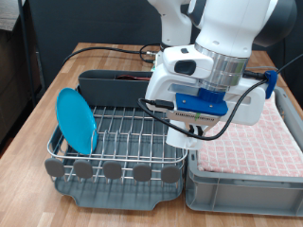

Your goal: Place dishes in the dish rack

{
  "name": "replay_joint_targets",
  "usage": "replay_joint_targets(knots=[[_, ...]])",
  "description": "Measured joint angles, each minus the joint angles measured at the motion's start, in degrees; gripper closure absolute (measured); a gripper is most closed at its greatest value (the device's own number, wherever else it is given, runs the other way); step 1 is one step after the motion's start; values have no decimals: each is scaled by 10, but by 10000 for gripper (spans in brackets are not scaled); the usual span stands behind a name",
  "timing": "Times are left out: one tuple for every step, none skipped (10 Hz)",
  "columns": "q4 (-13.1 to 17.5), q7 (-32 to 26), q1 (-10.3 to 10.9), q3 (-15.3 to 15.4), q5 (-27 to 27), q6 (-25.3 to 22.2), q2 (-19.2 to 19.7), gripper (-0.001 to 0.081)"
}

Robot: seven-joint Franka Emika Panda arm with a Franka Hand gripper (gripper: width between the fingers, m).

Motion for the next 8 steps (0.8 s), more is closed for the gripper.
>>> replay_joint_targets(knots=[[0,-2,-3,1,1,5,3,734],[2,-7,-9,2,3,11,7,734],[5,-14,-15,5,7,17,13,734],[9,-19,-22,8,11,24,19,734],[15,-26,-30,12,16,29,25,734],[21,-34,-38,17,22,33,33,734],[29,-41,-47,23,27,35,41,734],[39,-49,-56,30,35,36,49,734]])
